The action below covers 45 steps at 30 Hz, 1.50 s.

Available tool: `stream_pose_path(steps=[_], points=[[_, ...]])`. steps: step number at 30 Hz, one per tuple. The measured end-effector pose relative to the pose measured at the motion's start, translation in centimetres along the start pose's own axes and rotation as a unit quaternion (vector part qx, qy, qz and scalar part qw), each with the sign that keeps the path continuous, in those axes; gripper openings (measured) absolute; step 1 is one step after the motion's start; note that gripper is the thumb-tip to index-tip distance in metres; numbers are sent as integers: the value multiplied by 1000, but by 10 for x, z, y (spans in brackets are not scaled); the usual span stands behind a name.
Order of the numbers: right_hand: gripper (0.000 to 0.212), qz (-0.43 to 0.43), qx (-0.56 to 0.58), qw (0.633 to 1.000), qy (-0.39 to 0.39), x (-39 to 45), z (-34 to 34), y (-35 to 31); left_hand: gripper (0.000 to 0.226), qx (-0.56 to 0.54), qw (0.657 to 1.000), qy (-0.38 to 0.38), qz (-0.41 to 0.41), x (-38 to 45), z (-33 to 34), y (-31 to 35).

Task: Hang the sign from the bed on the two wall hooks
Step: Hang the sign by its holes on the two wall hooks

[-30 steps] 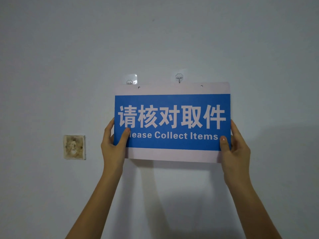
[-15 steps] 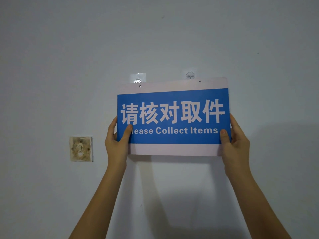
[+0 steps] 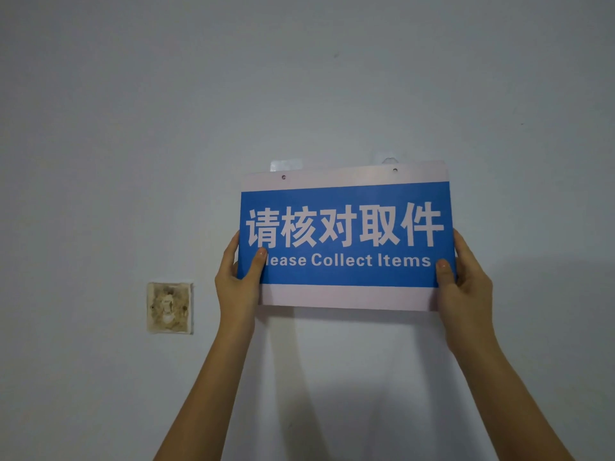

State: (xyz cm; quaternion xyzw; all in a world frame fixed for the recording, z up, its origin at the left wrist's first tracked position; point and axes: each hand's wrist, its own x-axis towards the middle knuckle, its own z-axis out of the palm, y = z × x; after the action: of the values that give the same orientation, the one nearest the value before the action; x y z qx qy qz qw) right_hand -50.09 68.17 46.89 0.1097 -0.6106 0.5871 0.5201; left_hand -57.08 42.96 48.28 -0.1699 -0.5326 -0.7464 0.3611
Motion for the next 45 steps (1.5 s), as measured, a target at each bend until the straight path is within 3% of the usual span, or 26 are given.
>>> stream_pose_path(steps=[20, 31, 38, 45], points=[[49, 19, -29, 998, 46, -12, 12, 2, 56, 11, 1000, -22, 15, 5, -2, -22], [49, 20, -44, 998, 44, -24, 14, 13, 64, 108, 993, -24, 32, 8, -13, -36], [49, 0, -53, 997, 47, -21, 7, 4, 65, 240, 969, -3, 59, -6, -6, -35], [48, -9, -84, 996, 34, -8, -3, -10, 61, 263, 964, 4, 43, -18, 5, -31]])
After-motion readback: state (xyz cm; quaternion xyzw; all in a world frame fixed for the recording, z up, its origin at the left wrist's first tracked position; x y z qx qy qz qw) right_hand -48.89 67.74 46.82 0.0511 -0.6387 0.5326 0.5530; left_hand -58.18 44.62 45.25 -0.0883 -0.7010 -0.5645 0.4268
